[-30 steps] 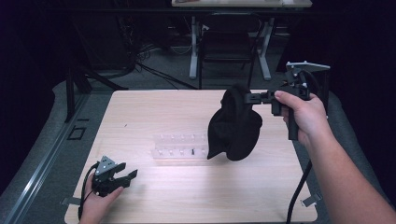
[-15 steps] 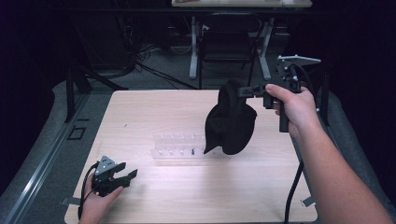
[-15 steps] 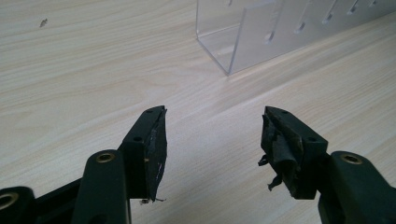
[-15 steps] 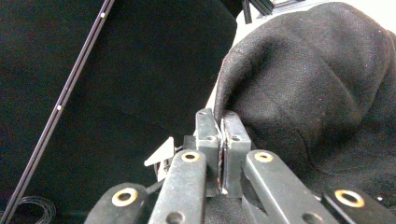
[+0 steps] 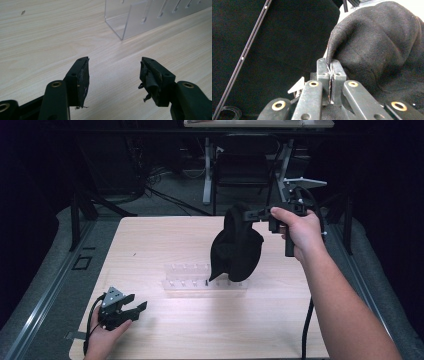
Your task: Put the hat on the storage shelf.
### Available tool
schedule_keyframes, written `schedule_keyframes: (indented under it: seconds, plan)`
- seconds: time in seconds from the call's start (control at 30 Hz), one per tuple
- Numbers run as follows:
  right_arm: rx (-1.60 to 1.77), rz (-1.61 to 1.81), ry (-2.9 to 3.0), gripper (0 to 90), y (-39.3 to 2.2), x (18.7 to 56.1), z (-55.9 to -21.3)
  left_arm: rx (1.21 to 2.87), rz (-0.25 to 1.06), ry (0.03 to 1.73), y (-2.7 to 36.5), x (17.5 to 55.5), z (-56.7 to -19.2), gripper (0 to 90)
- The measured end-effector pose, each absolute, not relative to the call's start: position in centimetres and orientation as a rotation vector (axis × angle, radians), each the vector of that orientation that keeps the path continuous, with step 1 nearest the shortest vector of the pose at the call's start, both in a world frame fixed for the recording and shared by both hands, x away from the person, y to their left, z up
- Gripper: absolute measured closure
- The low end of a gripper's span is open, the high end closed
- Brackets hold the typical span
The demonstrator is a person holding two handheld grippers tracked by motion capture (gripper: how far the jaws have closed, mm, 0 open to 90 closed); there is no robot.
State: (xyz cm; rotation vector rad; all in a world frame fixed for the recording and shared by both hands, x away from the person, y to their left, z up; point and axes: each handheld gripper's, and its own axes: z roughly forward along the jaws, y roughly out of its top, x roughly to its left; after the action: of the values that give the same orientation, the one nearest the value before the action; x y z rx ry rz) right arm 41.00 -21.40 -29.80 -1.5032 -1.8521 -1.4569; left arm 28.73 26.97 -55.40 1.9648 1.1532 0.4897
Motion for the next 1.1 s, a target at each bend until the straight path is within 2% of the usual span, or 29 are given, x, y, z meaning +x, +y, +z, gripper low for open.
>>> schedule_keyframes:
  seconds: [1.1]
  plan:
    - [-1.493,-1.422,-1.857,88.2,-18.6,42.1,-31.4,1.945,0.497,1.123,26.5,28.6,-55.0,41.0]
